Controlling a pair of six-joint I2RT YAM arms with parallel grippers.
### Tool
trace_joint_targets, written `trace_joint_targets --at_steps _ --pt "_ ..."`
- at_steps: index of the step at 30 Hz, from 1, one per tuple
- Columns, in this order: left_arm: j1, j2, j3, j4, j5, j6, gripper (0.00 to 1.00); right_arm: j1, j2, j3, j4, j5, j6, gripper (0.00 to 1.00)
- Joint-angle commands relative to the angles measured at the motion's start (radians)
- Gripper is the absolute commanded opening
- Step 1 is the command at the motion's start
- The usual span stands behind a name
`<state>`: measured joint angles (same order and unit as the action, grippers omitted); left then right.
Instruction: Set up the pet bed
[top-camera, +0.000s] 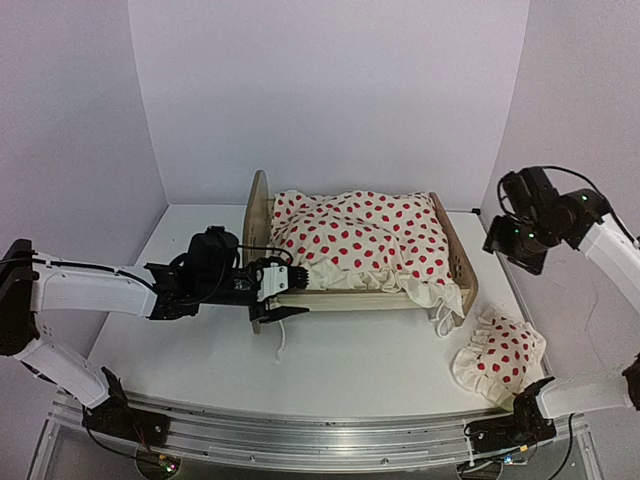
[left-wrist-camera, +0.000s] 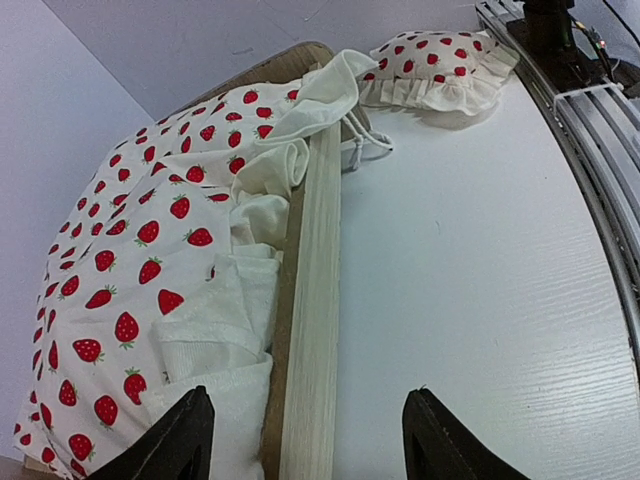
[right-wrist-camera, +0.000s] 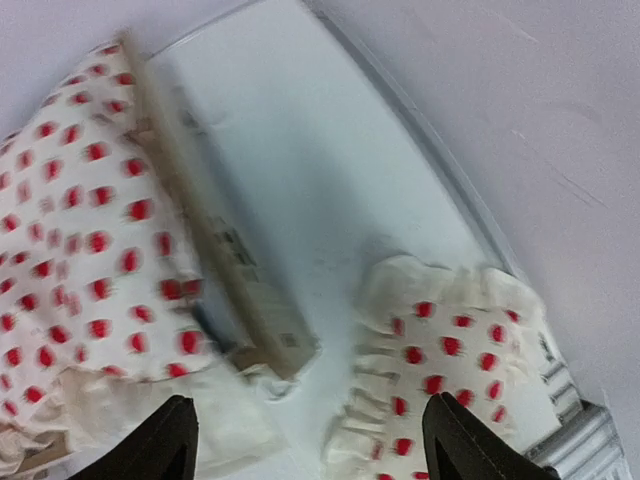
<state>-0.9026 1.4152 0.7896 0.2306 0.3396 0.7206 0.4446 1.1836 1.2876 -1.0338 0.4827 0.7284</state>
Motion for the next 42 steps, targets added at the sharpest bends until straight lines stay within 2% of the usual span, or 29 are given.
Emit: trace_joint_targets --at_steps 1,4,9,11,12,13,16,18,20,23,24,26,29,32,37,38,41,42 --pt "-0.004 0.068 0.074 0.1 0.003 -0.096 0.67 -0.254 -0.011 -0.19 -0.286 -0.07 0.027 0.8" --pt "-0.003 0.107 0.099 0.129 -0.019 -0.107 0.7 -0.403 -0.009 -0.366 -0.156 -0.18 -0.012 0.81" --pt "0.001 0.211 0.193 0.107 -0.163 -0.167 0.72 -0.488 0.016 -0.641 0.091 -0.302 0.008 0.8" --pt "0.004 0.21 0.191 0.105 -0.186 -0.162 0.72 -0.491 0.041 -0.726 0.188 -0.342 0.024 0.76" --pt "0.005 0.205 0.192 0.097 -0.191 -0.161 0.72 -0.491 0.052 -0.758 0.224 -0.348 0.03 0.7" --pt "0.006 0.2 0.196 0.086 -0.196 -0.161 0.72 -0.491 0.059 -0.778 0.245 -0.342 0.03 0.6" --pt "0.012 0.197 0.202 0.063 -0.215 -0.146 0.68 -0.491 0.051 -0.778 0.255 -0.283 -0.011 0.2" --pt "0.02 0.206 0.209 0.034 -0.239 -0.133 0.55 -0.491 0.036 -0.722 0.221 -0.248 -0.069 0.02" --pt "0.023 0.212 0.218 0.002 -0.262 -0.124 0.42 -0.491 0.025 -0.608 0.161 -0.18 -0.135 0.0" --pt "0.029 0.2 0.216 -0.02 -0.269 -0.113 0.13 -0.491 0.027 -0.394 0.085 -0.095 -0.22 0.0" --pt "0.032 0.188 0.212 -0.026 -0.27 -0.108 0.07 -0.491 0.036 -0.303 0.066 -0.085 -0.247 0.0" --pt "0.04 0.169 0.204 -0.04 -0.264 -0.101 0.01 -0.488 0.06 -0.102 0.034 -0.082 -0.285 0.0" --pt "0.06 0.134 0.189 -0.066 -0.246 -0.102 0.0 -0.436 0.108 0.172 0.027 -0.07 -0.31 0.0" --pt "0.076 0.097 0.177 -0.09 -0.214 -0.113 0.0 -0.225 0.171 0.38 0.09 -0.009 -0.355 0.0" --pt "0.094 0.029 0.156 -0.144 -0.103 -0.116 0.01 0.068 0.38 0.622 0.236 -0.023 -0.341 0.0" --pt "0.096 0.021 0.156 -0.149 -0.091 -0.122 0.05 0.126 0.422 0.658 0.268 -0.022 -0.343 0.0" --pt "0.109 -0.015 0.19 -0.125 -0.047 -0.183 0.39 0.244 0.552 0.749 0.366 -0.042 -0.303 0.0" --pt "0.119 -0.024 0.211 -0.109 -0.03 -0.214 0.45 0.272 0.59 0.774 0.395 -0.046 -0.28 0.0"
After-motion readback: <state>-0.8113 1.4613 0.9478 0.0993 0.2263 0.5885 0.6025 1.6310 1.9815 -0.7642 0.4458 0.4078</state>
